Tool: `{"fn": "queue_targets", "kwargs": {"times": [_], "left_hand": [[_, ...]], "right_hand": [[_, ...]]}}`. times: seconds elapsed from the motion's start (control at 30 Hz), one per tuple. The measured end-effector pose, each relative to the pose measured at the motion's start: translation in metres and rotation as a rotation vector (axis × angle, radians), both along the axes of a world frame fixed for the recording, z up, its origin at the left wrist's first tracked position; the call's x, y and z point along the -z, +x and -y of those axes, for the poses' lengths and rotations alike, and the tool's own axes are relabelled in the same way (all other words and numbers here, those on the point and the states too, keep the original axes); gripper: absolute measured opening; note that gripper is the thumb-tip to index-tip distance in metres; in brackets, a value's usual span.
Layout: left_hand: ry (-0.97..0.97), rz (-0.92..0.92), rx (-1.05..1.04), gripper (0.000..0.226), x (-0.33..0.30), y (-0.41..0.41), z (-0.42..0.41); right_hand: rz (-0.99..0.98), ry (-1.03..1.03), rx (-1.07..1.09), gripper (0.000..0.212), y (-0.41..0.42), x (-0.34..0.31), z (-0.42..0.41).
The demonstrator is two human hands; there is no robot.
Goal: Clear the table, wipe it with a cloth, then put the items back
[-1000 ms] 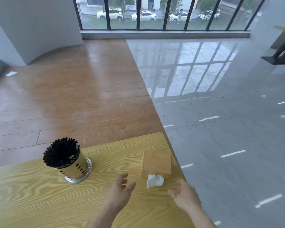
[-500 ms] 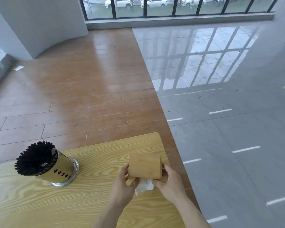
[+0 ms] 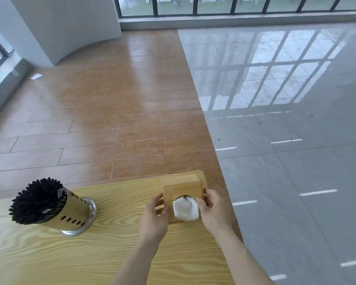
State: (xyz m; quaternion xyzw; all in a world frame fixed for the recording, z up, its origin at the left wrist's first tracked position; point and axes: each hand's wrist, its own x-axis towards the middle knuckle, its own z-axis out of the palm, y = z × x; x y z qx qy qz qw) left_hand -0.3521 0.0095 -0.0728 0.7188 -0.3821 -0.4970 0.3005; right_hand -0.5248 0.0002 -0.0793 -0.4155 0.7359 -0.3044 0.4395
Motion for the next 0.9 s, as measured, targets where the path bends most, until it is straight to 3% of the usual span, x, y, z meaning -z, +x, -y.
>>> {"fn": "queue_targets", "kwargs": {"times": [0.7,0.9], "left_hand": [[0.012,-0.005,0.063,0.043,0.015,-0.005,-0.004],[0.036,0.103,0.091,0.046,0.013,0.010,-0.029]], "right_hand": [[-0.008,0.010,-0.003,0.043,0.012,0.019,-0.004],[-0.181,0.032,0.022,0.051,0.015,0.022,-0.030]]}}
